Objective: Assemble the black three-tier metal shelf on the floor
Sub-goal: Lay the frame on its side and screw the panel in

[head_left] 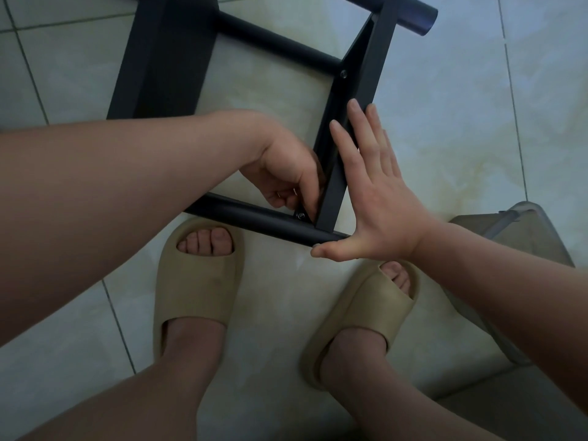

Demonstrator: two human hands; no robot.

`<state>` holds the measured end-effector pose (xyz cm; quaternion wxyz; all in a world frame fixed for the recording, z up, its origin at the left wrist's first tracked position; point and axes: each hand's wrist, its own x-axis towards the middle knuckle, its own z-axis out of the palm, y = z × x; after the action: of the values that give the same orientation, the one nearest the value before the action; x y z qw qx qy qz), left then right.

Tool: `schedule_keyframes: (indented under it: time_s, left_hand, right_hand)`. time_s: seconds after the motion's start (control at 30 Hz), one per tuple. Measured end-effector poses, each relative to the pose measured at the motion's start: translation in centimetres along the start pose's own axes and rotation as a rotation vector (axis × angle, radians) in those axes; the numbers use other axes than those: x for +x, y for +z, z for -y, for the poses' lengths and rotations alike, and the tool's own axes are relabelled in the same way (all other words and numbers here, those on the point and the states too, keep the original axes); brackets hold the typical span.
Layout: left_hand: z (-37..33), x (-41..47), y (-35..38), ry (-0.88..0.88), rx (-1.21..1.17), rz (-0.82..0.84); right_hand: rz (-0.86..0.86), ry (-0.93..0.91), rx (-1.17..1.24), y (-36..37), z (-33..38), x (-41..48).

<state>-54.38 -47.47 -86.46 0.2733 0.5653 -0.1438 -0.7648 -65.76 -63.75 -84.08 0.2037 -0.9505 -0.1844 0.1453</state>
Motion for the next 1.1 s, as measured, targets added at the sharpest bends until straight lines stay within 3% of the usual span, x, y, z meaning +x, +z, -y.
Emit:
schedule_keyframes:
  time_s: [1.1]
  left_hand:
    - [0.18, 0.16, 0.2, 0.032, 0.01, 0.015]
  right_hand:
    - [-0.005, -0.005, 0.006, 0.07, -0.04, 0.03]
